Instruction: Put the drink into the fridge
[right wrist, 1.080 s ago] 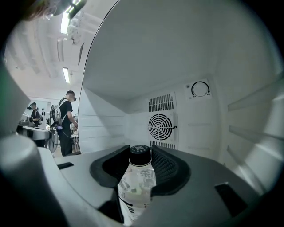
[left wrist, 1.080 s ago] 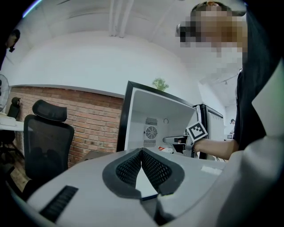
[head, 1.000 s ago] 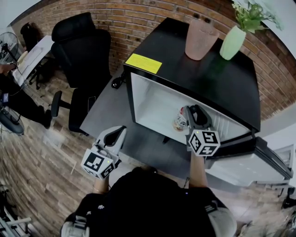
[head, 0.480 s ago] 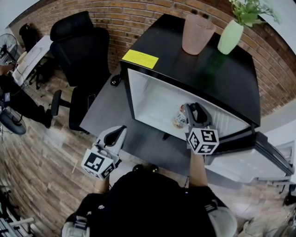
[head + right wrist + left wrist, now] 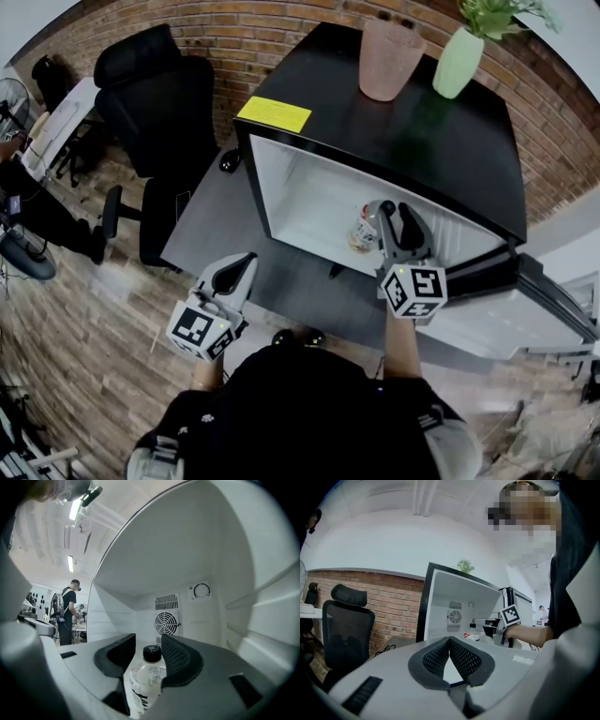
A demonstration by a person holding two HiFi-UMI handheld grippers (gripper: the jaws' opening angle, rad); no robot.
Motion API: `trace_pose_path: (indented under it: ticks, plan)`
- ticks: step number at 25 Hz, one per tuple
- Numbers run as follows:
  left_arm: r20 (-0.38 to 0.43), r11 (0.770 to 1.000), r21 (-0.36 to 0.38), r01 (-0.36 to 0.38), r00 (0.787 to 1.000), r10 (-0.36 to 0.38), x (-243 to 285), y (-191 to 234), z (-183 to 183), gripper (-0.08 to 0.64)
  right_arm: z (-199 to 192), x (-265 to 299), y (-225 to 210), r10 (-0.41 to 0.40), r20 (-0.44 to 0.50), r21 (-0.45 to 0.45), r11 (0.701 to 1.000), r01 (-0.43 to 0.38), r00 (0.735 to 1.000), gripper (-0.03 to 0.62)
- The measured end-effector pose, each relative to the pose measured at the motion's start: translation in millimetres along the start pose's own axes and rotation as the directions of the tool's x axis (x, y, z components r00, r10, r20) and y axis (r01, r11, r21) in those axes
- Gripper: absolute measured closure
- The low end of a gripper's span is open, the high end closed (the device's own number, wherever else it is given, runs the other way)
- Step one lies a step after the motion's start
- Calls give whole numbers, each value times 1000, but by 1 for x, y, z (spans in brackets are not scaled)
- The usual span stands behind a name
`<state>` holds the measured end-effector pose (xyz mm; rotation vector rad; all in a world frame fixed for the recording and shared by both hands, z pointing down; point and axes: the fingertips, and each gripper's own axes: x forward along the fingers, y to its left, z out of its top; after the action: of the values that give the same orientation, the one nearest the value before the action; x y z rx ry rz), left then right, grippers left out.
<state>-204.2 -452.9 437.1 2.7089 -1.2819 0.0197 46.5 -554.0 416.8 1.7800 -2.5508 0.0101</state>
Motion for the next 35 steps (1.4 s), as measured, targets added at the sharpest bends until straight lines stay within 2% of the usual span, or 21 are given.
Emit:
trace_pose_path:
  ticks: [4,11,14,22,26,35]
  plan:
    - [0,999,5,42,999,-42,10,-6,1,557,5,-20,9,-8,44,13,1000,7,999,471]
    - [-2,992,6,124,992,-124,28,-23,0,557,-2,-49,24,29,35,62,998,-31,999,594]
    - [-5,987,10,158,987,-158,37,-30,-2,557,-7,-61,33,68,5,84,994,-68,998,594]
    - [-14,976,16,217,976,-217,51,-44,-4,557,-19,-86,43,73,-41,100,993,-69,996,595]
    - [-15,973,14,228,973,-228,54,-47,-6,557,-14,-90,45,73,-7,121,990,-72,997,595]
    - [-14,972,10,233,972,-233,54,-49,-6,557,-20,-90,49,73,-41,111,992,-68,996,595]
